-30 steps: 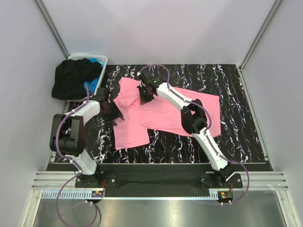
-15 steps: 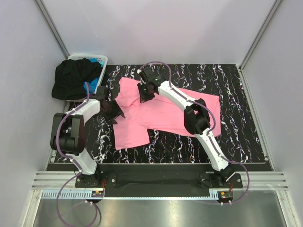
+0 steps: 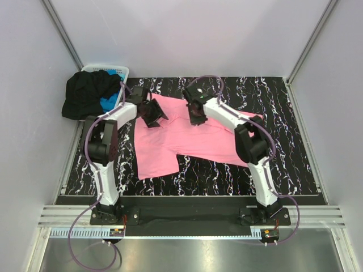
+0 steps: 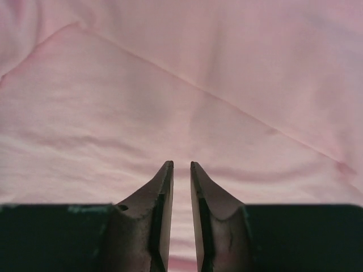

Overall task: Fold and stack the t-shirts
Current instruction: Fold the tshirt

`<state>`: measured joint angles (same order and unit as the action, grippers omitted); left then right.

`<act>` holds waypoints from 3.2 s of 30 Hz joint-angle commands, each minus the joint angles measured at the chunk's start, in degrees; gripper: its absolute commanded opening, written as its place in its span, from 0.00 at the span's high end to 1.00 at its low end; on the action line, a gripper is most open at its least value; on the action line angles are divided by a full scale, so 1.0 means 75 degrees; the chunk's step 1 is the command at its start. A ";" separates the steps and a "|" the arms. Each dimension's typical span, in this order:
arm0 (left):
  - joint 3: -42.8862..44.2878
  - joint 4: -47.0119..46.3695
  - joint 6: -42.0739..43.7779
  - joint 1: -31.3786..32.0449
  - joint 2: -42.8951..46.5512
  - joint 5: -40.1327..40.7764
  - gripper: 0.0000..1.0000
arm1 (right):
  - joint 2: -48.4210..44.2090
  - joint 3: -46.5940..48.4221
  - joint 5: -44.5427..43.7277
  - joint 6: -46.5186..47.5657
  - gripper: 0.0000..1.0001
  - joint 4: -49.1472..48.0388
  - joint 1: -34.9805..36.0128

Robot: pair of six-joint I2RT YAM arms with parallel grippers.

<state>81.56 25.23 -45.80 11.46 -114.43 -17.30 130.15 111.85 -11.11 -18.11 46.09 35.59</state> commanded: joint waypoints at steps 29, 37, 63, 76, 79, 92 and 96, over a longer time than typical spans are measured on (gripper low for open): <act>0.1511 0.1147 -0.0338 0.1225 -0.0796 0.3198 0.52 | -0.1732 -0.1015 -0.0123 -0.0199 0.75 -0.0625 -0.1089; 0.1793 0.1194 -0.0385 0.1237 -0.1008 0.3232 0.53 | -0.1720 -0.0992 -0.0124 -0.0164 0.75 -0.0602 -0.1113; 0.1208 0.1417 -0.0409 0.1261 -0.0668 0.3338 0.67 | -0.1568 -0.0957 -0.0042 -0.0246 0.76 -0.0579 -0.1148; 0.1301 0.1452 -0.0397 0.1307 -0.0762 0.3150 0.98 | -0.1521 -0.0980 0.0040 -0.0269 0.76 -0.0590 -0.1160; 0.1278 0.1463 -0.0374 0.1319 -0.0633 0.3150 1.00 | -0.1509 -0.0968 0.0064 -0.0246 0.76 -0.0590 -0.1160; 0.1020 0.1569 -0.0280 0.1483 0.0105 0.3127 1.00 | -0.1427 -0.0957 0.0216 -0.0281 0.76 -0.0567 -0.1148; 0.0938 0.1557 -0.0198 0.1565 0.0257 0.3221 1.00 | -0.1404 -0.0957 0.0228 -0.0293 0.76 -0.0578 -0.1160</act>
<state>89.27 37.19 -48.21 22.50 -116.38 6.26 119.39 104.14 -9.78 -19.75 42.70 27.20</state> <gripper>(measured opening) 0.013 0.240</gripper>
